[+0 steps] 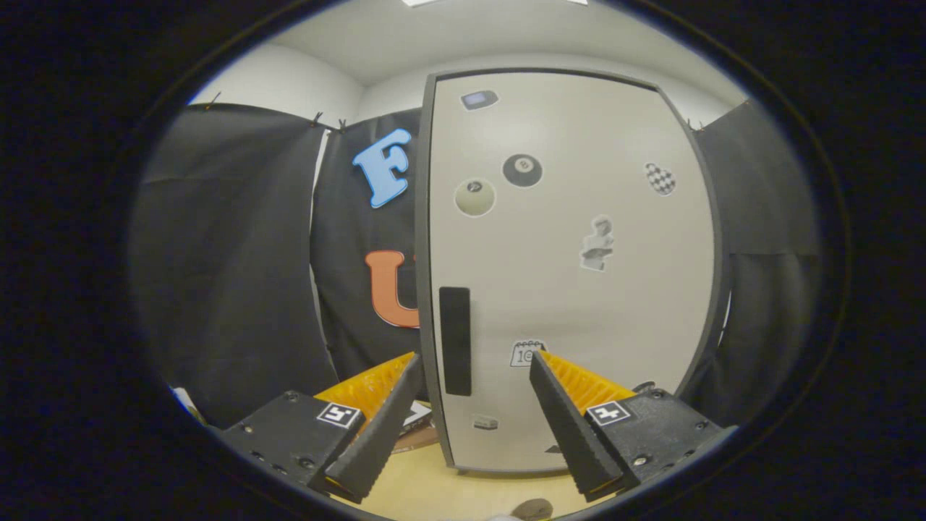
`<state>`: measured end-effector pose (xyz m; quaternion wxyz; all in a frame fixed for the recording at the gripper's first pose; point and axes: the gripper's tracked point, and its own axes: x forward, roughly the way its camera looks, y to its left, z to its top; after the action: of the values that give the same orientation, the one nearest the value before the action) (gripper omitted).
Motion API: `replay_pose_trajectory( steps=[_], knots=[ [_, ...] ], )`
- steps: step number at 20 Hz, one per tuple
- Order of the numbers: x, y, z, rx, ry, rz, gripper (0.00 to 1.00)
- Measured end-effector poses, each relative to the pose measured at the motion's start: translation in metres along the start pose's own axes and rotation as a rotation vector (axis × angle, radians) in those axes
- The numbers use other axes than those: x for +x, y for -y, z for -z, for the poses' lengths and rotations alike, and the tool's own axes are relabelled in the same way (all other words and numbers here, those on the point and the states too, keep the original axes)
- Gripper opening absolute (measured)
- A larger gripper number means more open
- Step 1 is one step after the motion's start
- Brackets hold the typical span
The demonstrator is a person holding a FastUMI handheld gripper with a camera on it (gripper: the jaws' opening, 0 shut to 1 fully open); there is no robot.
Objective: Open the shoe cabinet door, grab the shoes and put them into the shoe cabinet, then close the shoe cabinet door.
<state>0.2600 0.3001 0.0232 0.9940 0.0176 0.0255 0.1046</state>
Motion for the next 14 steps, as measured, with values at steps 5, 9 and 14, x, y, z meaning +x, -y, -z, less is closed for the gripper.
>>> replay_pose_trajectory(
  steps=[5, 9, 14],
  knots=[
    [0.06, -0.009, 0.007, -0.003, -0.038, 0.018, 0.86],
    [0.076, -0.01, 0.004, 0.002, -0.046, 0.059, 0.62],
    [0.073, -0.007, 0.004, 0.029, -0.064, 0.057, 0.36]
  ],
)
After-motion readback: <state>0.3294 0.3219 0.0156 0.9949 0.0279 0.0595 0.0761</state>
